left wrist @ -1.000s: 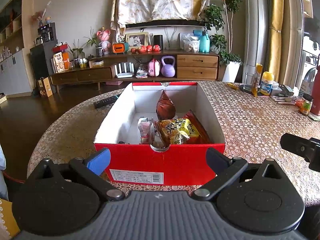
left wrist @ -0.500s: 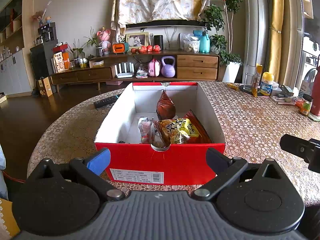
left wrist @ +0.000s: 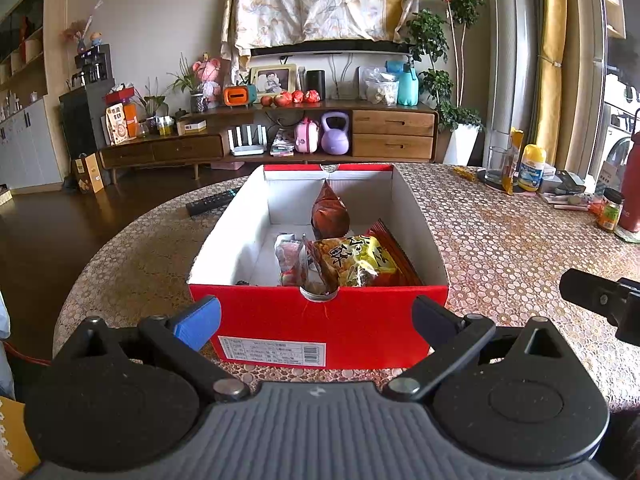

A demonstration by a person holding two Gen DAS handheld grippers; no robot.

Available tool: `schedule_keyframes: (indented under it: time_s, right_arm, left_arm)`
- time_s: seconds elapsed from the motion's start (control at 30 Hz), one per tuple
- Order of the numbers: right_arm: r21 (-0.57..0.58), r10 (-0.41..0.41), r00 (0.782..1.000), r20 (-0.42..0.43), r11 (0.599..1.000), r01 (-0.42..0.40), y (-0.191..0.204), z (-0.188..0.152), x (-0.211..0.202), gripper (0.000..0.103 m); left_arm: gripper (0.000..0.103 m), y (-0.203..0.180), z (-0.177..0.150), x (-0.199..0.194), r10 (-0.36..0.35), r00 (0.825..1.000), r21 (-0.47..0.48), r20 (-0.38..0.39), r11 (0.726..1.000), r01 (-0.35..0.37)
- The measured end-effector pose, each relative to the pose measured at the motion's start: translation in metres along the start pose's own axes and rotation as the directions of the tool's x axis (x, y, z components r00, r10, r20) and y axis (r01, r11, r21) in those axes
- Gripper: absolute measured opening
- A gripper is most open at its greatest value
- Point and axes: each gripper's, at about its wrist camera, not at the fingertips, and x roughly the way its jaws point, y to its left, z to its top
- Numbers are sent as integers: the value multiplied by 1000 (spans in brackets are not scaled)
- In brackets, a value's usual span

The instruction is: Organize snacks

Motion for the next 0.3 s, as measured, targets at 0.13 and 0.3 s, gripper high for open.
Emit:
schedule_keyframes:
  time_s: [0.13,0.3]
  right_arm:
    - [1,-2,1000,-1,1000,2,-1,-1,-1,103]
    - [4,-7,1000,1,1000,7,-2,-2,-2,103]
  left_arm:
    - [102,0,0,-1,-5,1000,-2,2,1000,5]
    - [102,-1,0,-3,-12,1000,6,10,1000,12]
